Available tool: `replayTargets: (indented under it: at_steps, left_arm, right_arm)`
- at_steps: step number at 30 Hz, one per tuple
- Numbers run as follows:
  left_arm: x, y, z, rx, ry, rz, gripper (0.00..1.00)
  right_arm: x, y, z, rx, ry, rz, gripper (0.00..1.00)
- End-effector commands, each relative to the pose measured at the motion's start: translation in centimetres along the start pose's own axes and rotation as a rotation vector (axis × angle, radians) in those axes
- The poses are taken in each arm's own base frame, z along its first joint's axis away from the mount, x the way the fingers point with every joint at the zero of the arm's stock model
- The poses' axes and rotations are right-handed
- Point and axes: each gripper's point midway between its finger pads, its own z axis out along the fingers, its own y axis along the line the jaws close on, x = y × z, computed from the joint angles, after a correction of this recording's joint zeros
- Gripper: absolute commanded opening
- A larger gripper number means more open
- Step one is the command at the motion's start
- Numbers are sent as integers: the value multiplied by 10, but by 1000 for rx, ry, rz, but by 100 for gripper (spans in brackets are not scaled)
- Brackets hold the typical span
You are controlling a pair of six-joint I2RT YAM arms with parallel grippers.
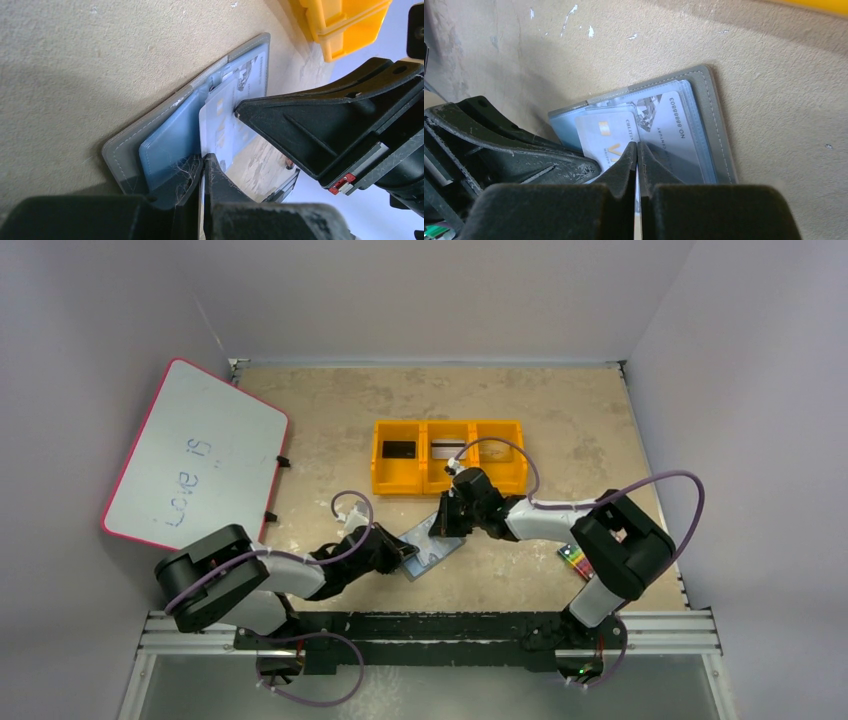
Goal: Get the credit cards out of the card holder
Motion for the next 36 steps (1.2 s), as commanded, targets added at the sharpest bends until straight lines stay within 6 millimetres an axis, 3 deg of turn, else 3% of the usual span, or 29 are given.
replayTargets:
  at_steps: [1, 8, 19, 30, 36]
  left_arm:
    - [0, 36, -3, -128, -2, 79, 0]
    - [1, 37, -2, -134, 3, 80, 0]
    - [3, 49, -11, -173, 22, 97, 0]
    - [-1, 64, -23, -197, 4, 80, 0]
    - [-5, 62, -29, -172, -17, 72, 0]
  right_arm:
    - [35, -56, -2, 209, 77, 7, 0]
    - [44, -63, -5, 226, 97, -3, 0]
    - [41, -70, -7, 273, 85, 3, 0]
    - [37, -69, -4, 284, 80, 16, 0]
    - [32, -56, -6, 225, 66, 12, 0]
